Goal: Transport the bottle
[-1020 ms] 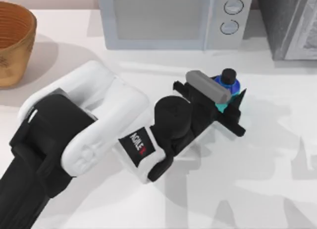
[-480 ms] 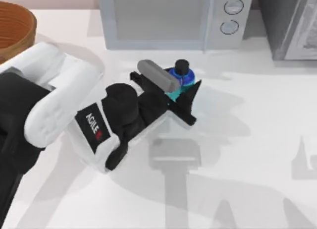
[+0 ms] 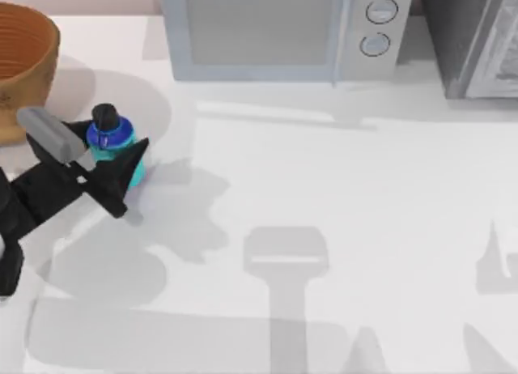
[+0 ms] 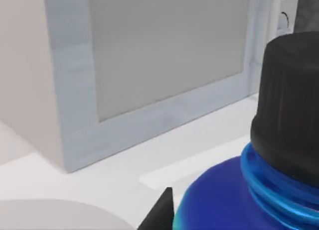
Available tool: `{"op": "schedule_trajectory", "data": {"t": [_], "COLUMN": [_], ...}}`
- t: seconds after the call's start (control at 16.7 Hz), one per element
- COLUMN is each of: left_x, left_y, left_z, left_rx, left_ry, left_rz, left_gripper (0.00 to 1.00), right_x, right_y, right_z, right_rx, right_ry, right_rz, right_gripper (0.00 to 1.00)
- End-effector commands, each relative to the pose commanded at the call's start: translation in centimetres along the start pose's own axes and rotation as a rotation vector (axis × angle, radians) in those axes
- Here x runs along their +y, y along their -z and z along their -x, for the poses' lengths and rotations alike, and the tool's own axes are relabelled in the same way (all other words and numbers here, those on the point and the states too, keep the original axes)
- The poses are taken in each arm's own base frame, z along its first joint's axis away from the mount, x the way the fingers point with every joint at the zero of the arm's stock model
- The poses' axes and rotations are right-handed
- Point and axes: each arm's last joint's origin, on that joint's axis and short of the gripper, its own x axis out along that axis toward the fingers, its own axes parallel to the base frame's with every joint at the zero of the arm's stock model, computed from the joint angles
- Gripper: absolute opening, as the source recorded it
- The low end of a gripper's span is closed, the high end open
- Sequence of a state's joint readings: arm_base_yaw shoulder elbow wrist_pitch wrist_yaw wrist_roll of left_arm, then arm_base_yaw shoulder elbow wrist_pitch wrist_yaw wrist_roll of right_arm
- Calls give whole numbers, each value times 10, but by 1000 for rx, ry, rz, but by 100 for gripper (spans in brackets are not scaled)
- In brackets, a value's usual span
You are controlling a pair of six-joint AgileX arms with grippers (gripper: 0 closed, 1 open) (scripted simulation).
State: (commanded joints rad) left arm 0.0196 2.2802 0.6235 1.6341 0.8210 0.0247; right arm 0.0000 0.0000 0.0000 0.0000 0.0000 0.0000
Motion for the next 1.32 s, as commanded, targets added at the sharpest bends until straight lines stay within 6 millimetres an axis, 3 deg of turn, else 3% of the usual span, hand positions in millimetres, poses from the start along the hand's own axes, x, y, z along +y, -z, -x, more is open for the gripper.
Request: {"op": "schedule_trajectory", "data": {"t": [0.12, 0.24, 0.48, 0.72, 1.08, 1.32], "left_x": [4, 5, 5, 5, 3, 3], "left_y": [-6, -10, -11, -4, 19, 20], "left_z": [31, 48, 51, 40, -3, -6], "left_rx": [-2, -4, -5, -2, -4, -5], "left_ry": [-2, -3, -3, -1, -3, -3], "left_rz": [0, -2, -3, 0, -2, -3], "left_gripper": [0, 0, 0, 0, 0, 0], "right_x": [0, 0, 0, 0, 0, 0], "right_y": [0, 0, 0, 0, 0, 0], "right_z": [0, 0, 0, 0, 0, 0], "right_rx": [0, 0, 0, 0, 0, 0], "right_ry": [0, 0, 0, 0, 0, 0], "right_rz": [0, 0, 0, 0, 0, 0], "right_gripper": [100, 100, 100, 100, 100, 100]}}
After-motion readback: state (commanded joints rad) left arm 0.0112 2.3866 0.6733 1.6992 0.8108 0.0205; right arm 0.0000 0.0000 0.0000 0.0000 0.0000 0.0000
